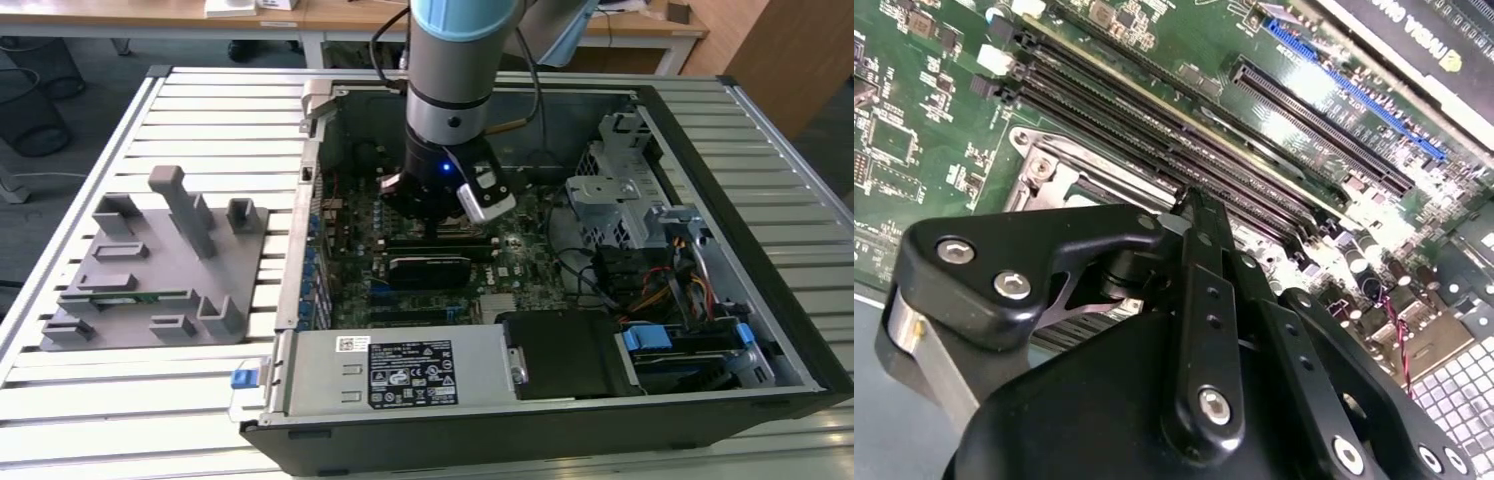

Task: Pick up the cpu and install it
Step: 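Install the second cpu locking lever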

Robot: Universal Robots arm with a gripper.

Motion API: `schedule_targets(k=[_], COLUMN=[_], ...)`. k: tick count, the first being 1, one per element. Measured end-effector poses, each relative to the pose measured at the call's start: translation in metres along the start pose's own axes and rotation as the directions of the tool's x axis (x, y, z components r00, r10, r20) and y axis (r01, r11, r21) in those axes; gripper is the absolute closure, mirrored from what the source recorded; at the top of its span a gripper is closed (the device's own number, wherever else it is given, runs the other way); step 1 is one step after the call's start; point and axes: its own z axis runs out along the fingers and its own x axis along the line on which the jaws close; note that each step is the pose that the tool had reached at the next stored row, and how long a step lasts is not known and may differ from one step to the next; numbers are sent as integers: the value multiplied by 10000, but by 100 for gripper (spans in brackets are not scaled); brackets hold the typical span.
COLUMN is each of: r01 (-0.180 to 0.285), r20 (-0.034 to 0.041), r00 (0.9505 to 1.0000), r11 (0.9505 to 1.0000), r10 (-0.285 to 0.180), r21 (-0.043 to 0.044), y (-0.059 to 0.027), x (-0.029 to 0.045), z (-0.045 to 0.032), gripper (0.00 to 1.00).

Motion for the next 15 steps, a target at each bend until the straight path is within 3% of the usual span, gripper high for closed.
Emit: schedule_targets(k=[5, 15], r01=[6, 10], r20=[3, 7], r00=[10000, 10000], r11=[9999, 9995], r10=[-5, -10], r21=[-173, -329], y=[-35, -93], x=[32, 112], z=[10, 37], gripper=[89, 89])
